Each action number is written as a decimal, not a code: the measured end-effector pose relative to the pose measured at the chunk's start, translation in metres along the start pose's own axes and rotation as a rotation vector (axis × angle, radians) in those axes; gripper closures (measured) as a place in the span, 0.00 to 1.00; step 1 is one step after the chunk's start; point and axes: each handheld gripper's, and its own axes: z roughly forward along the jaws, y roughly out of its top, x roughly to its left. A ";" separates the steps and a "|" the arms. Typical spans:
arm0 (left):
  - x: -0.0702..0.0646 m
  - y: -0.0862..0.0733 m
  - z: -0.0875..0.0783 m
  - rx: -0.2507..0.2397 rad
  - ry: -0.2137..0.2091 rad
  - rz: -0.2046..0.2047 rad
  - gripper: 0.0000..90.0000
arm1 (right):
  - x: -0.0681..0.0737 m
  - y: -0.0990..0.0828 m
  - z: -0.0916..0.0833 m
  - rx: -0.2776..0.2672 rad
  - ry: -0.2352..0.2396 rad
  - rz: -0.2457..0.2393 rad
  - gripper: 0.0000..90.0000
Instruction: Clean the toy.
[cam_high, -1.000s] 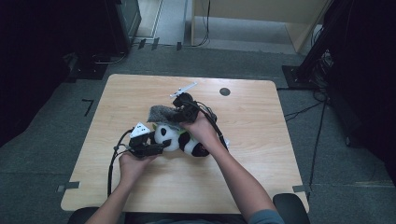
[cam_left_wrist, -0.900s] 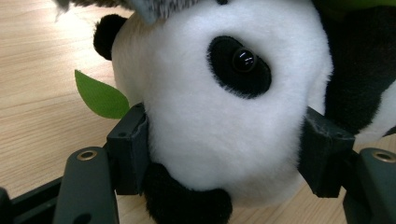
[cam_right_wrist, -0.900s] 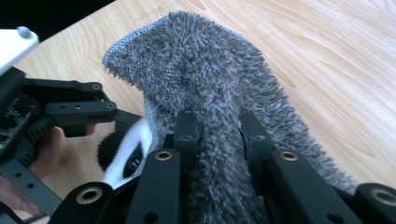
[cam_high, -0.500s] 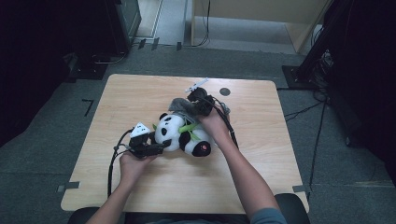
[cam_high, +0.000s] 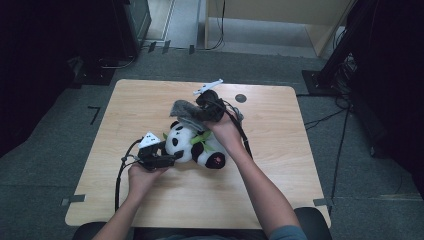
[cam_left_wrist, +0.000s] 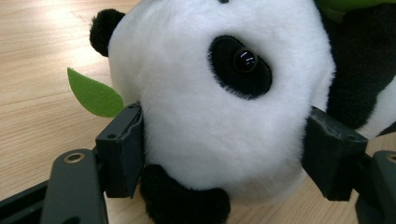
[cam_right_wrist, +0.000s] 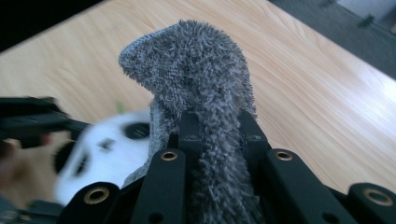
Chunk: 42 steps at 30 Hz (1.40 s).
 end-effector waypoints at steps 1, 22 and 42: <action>0.000 0.000 0.000 -0.005 0.000 -0.005 0.27 | 0.000 0.000 0.000 0.000 0.000 0.000 0.86; -0.001 0.000 0.000 -0.014 0.008 -0.003 0.29 | 0.030 -0.021 0.029 0.005 0.075 -0.048 0.85; 0.001 -0.001 0.000 -0.022 -0.005 -0.022 0.31 | -0.030 -0.036 0.003 0.050 -0.094 0.011 0.86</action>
